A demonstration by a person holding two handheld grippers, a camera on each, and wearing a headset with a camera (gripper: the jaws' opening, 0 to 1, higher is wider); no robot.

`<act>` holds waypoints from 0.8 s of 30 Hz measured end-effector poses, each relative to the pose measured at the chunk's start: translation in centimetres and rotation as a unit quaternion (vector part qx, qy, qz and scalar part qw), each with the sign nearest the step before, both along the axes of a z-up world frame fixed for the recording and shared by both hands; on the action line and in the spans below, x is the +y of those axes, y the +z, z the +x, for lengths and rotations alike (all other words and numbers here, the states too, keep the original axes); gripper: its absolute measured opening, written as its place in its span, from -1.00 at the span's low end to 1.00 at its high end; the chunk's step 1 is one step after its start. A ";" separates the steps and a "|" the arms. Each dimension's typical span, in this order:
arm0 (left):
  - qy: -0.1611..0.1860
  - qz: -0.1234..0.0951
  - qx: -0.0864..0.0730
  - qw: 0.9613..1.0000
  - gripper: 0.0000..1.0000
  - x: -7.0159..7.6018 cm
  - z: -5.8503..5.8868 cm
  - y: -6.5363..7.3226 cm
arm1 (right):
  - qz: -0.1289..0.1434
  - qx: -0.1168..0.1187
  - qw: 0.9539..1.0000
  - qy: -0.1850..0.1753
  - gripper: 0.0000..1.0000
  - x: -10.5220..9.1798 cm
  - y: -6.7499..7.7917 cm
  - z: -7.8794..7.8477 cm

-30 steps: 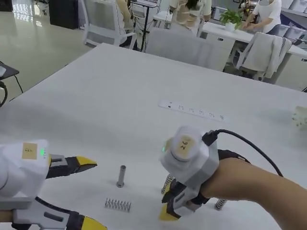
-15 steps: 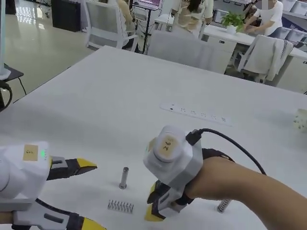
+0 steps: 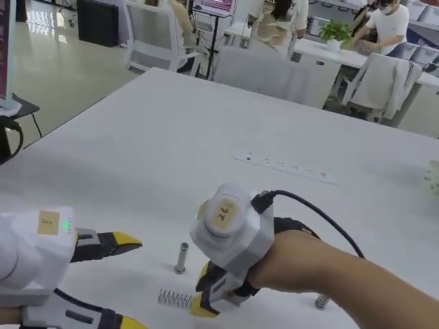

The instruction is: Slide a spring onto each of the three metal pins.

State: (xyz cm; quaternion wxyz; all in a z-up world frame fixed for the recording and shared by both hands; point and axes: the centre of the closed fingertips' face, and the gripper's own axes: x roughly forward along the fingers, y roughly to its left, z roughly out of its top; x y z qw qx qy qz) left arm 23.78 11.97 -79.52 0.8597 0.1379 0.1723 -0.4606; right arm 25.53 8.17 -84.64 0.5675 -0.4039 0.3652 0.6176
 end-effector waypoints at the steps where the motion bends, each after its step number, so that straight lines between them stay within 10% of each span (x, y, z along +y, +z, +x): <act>1: 0.000 0.000 0.000 1.000 0.39 0.0 0.0 0.0 | 0.001 0.000 1.000 0.000 -0.67 0.1 -0.1 0.0; 24: -0.004 -0.002 0.006 1.000 0.30 0.1 -0.1 -0.3 | -0.015 -0.002 1.000 0.004 -0.76 0.2 -1.5 0.1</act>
